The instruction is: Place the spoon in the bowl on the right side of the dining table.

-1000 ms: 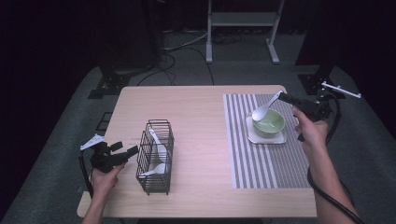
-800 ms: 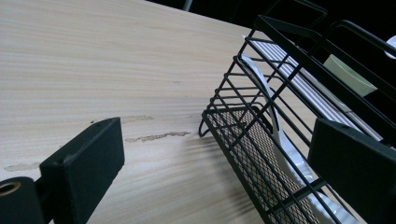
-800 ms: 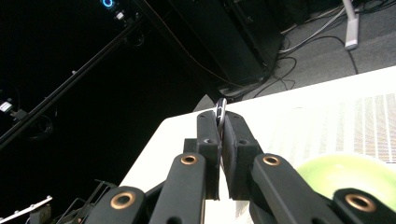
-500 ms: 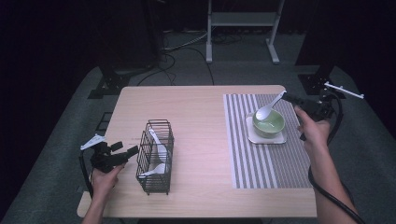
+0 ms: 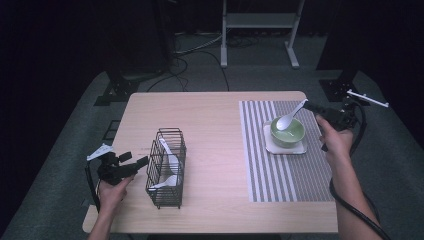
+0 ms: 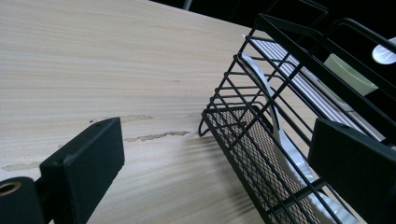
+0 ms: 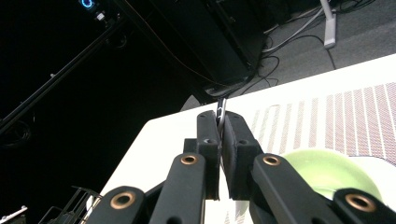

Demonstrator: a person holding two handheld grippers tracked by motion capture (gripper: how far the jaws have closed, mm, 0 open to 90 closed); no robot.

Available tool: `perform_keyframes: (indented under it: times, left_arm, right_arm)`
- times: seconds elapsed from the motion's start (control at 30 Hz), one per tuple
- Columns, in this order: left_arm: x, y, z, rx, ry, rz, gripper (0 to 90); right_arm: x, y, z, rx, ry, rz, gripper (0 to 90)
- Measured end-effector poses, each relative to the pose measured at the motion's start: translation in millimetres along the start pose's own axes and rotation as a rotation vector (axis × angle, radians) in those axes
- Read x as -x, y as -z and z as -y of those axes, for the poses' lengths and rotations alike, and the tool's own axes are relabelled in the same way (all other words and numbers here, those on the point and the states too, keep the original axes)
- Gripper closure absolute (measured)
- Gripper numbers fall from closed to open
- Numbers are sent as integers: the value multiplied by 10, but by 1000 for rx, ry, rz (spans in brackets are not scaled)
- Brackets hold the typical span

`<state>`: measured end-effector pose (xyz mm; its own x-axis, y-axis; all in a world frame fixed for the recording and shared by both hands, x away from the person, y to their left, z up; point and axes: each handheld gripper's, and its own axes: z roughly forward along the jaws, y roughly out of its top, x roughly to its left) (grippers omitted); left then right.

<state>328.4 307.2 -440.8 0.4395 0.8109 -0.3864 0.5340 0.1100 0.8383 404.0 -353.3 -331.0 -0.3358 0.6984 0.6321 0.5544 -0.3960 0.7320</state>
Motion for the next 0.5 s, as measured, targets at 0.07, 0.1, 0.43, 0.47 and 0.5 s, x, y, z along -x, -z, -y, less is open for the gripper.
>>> perform_keyframes:
  times: [0.07,0.1,0.43,0.47,0.5]
  left_arm:
    - [1,-4,0,-3,-2,0,28]
    - [1,-4,0,-3,-2,0,27]
    - [-3,-2,-1,-2,0,-2,28]
    - [-3,-3,-1,-2,0,-2,28]
    - [-4,-4,-1,-3,0,-2,28]
  right_arm:
    - [25,0,-3,0,0,11,858]
    - [29,2,-4,0,-3,12,859]
    - [101,-13,6,3,-8,32,859]
    - [109,-18,8,3,-9,32,859]
    - [117,-22,12,3,-11,33,859]
